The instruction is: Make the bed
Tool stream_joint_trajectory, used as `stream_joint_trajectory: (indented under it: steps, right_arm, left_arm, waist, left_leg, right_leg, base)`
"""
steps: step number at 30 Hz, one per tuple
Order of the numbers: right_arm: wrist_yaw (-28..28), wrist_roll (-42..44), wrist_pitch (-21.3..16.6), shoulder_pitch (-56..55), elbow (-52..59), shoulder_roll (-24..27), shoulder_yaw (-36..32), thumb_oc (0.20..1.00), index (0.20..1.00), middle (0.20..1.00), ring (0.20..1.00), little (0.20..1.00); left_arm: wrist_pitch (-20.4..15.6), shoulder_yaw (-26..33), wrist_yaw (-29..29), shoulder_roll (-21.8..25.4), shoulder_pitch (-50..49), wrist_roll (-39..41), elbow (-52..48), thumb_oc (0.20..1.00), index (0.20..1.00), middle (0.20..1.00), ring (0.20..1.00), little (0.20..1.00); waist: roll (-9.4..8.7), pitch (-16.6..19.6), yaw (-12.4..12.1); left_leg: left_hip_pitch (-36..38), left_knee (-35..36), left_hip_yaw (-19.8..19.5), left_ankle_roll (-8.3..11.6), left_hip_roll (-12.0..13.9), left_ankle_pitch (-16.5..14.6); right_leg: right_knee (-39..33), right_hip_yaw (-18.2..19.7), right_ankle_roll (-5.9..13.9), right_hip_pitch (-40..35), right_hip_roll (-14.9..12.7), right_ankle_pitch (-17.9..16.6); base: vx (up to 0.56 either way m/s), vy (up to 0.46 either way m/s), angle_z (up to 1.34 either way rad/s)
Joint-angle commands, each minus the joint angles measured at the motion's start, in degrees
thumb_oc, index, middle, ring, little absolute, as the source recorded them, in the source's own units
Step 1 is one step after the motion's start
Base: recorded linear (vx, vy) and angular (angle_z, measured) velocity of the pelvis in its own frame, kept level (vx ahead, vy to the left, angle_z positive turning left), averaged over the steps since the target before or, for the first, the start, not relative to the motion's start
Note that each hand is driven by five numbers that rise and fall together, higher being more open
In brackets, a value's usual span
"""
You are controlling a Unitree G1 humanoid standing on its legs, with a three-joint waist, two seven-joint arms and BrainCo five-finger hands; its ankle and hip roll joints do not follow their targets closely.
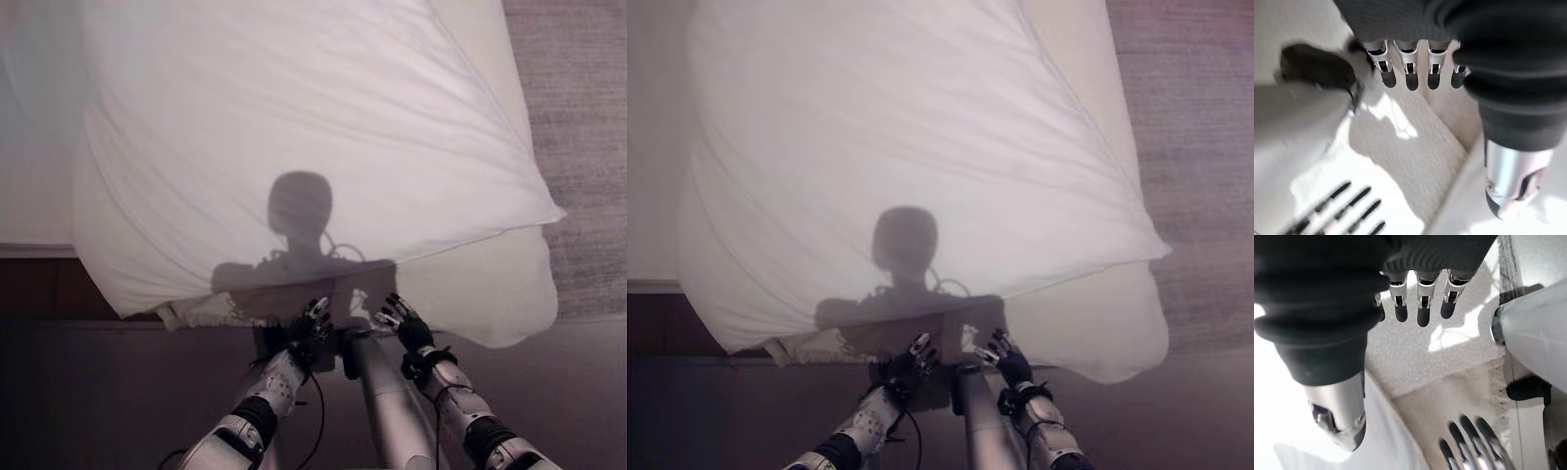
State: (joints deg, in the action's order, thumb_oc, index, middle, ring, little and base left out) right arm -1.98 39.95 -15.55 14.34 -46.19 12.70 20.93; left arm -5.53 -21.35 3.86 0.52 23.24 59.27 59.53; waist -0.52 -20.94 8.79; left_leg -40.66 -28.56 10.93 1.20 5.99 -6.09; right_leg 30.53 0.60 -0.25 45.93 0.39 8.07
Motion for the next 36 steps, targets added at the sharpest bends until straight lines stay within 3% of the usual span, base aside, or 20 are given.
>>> stream_joint_trajectory:
  steps: [1,9,16,18,32,33,34,35,36]
  right_arm:
    - [0.1,0.7,-2.7,0.0,3.2,0.9,1.1,1.0,1.0,1.0,1.0,1.0]
    - [-1.0,0.1,-1.6,0.6,2.9,0.4,2.3,1.0,1.0,1.0,1.0,1.0]
    - [-2.0,-0.5,-0.8,0.7,3.0,1.0,3.2,1.0,1.0,1.0,1.0,1.0]
    - [-2.2,-0.4,-0.6,0.5,3.0,1.3,3.2,1.0,1.0,1.0,1.0,1.0]
    - [-3.0,-0.7,-0.5,-1.8,3.4,1.6,3.0,1.0,1.0,1.0,1.0,1.0]
    - [-3.0,-0.8,-0.6,-2.0,3.4,1.6,2.9,1.0,1.0,1.0,1.0,1.0]
    - [-3.1,-0.5,-0.7,-2.3,3.2,1.3,2.5,1.0,1.0,1.0,1.0,1.0]
    - [-3.1,-0.5,-0.7,-2.3,3.2,1.2,2.5,1.0,1.0,1.0,1.0,1.0]
    - [-3.0,-0.6,-0.8,-2.4,3.2,1.1,2.4,1.0,1.0,1.0,1.0,1.0]
  left_arm:
    - [0.2,1.7,0.5,-1.6,1.2,-2.9,2.7,1.0,1.0,1.0,1.0,1.0]
    - [0.5,9.5,-0.1,-0.3,7.1,-1.8,9.2,1.0,1.0,1.0,1.0,1.0]
    - [-1.2,13.0,-2.0,0.9,11.0,1.5,7.9,1.0,1.0,1.0,1.0,1.0]
    - [-3.2,15.6,-2.5,0.8,13.2,7.6,5.0,1.0,1.0,1.0,1.0,1.0]
    - [-6.4,17.7,0.3,1.0,16.1,15.4,-1.8,1.0,1.0,1.0,1.0,1.0]
    - [-6.4,17.6,0.8,0.9,16.0,15.6,-2.2,0.865,0.865,0.865,0.865,0.865]
    - [-6.6,17.7,2.2,0.7,15.7,16.3,-3.5,0.429,0.429,0.429,0.429,0.429]
    - [-6.6,17.7,2.2,0.6,15.7,16.4,-3.5,0.2,0.2,0.2,0.2,0.2]
    - [-6.9,17.6,2.9,0.4,15.4,16.7,-4.6,0.2,0.2,0.2,0.2,0.2]
  waist:
    - [-0.36,1.2,1.4]
    - [-1.71,2.2,3.0]
    - [-2.41,3.3,4.0]
    - [-2.4,3.9,4.4]
    - [-1.77,5.0,4.5]
    - [-1.67,5.0,4.4]
    - [-1.56,5.0,4.2]
    - [-1.57,5.0,4.2]
    - [-1.5,5.0,4.2]
  left_leg:
    - [-2.7,0.9,-0.6,2.42,1.0,2.6]
    - [-4.2,-0.7,0.4,2.76,2.3,1.7]
    - [-6.0,-2.3,0.3,2.98,3.0,1.1]
    - [-6.6,-2.8,0.4,3.19,3.2,0.8]
    - [-6.9,-3.2,0.1,3.4,3.0,0.6]
    - [-6.8,-3.2,0.0,3.39,3.0,0.6]
    - [-6.6,-3.1,0.0,3.35,2.8,0.5]
    - [-6.6,-3.1,0.0,3.35,2.8,0.5]
    - [-6.6,-3.1,-0.1,3.38,2.8,0.6]
  right_leg:
    - [-5.1,0.7,6.01,-1.4,-1.6,-6.2]
    - [-4.2,1.6,6.11,0.4,-1.0,-6.1]
    - [-3.3,1.9,6.16,2.2,-0.6,-6.0]
    - [-3.0,2.1,6.15,2.8,-0.5,-5.9]
    - [-2.5,2.1,5.9,3.3,-0.3,-5.6]
    - [-2.5,2.1,5.88,3.2,-0.3,-5.6]
    - [-2.6,2.1,5.83,3.1,-0.3,-5.5]
    - [-2.6,2.1,5.83,3.0,-0.3,-5.5]
    - [-2.6,2.1,5.83,3.0,-0.3,-5.5]
  base:
    - [0.0,0.0,0.0]
    - [0.01,0.005,-0.05]
    - [0.02,0.002,-0.12]
    - [0.04,0.014,-0.03]
    - [0.0,0.0,0.0]
    - [0.0,0.0,0.0]
    - [0.0,0.0,0.0]
    - [0.0,0.0,0.0]
    - [0.0,0.0,0.0]
